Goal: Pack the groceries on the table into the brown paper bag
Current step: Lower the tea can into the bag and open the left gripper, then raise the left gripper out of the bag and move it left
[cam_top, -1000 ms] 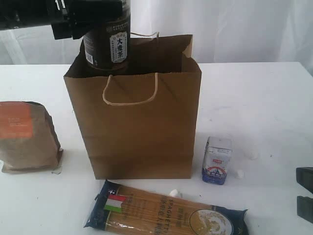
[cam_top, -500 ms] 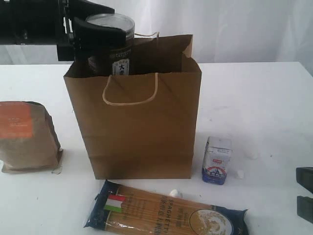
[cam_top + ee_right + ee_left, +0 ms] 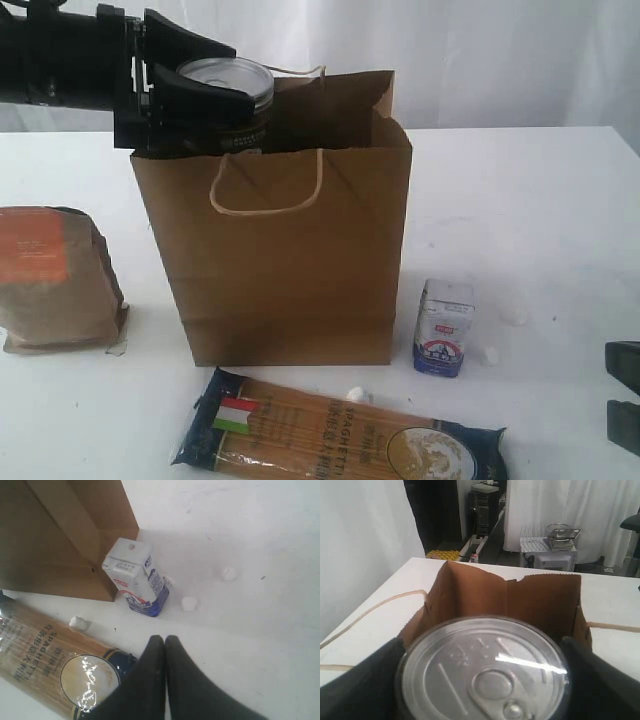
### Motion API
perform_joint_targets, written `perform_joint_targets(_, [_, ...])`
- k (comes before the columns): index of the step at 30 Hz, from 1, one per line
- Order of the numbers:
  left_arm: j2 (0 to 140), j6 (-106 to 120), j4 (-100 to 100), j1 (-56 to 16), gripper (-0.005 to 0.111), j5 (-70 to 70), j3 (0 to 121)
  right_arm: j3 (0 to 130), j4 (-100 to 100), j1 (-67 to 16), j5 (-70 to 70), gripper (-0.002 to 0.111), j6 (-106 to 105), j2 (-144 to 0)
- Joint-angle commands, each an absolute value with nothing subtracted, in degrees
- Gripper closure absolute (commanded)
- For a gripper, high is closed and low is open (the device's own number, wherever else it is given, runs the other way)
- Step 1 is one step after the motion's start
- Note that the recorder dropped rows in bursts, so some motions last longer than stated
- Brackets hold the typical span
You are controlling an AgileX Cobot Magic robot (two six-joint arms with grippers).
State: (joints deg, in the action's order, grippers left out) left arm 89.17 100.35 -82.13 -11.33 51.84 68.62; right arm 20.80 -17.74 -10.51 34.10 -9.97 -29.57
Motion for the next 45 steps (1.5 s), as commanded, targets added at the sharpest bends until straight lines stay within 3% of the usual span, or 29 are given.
perform_joint_targets(1, [88.63, 99.75, -85.11, -11.61, 0.042, 53.35, 69.27, 20.62, -17.74, -10.26, 33.76, 0.108, -10.21, -29.67])
perform_joint_targets(11, [88.63, 100.55, -85.11, -11.61, 0.042, 53.35, 69.27, 20.62, -17.74, -10.26, 33.76, 0.108, -10.21, -29.67])
perform_joint_targets(14, [88.63, 100.55, -83.51, -11.61, 0.030, 53.46, 69.27, 20.62, -17.74, -10.26, 33.76, 0.108, -10.33, -29.67])
perform_joint_targets(18, [88.63, 100.55, -82.28, -11.61, 0.004, 53.46, 69.27, 20.62, -17.74, -10.26, 33.76, 0.108, -10.33, -29.67])
perform_joint_targets(19, [88.63, 100.55, -82.28, -11.61, 0.001, 53.57, 69.27, 20.62, -17.74, -10.26, 33.76, 0.108, -10.33, -29.67])
perform_joint_targets(45, [88.63, 100.42, -82.58, -11.61, 0.001, 53.98, 69.27, 20.62, -17.74, -10.26, 33.76, 0.108, -10.33, -29.67])
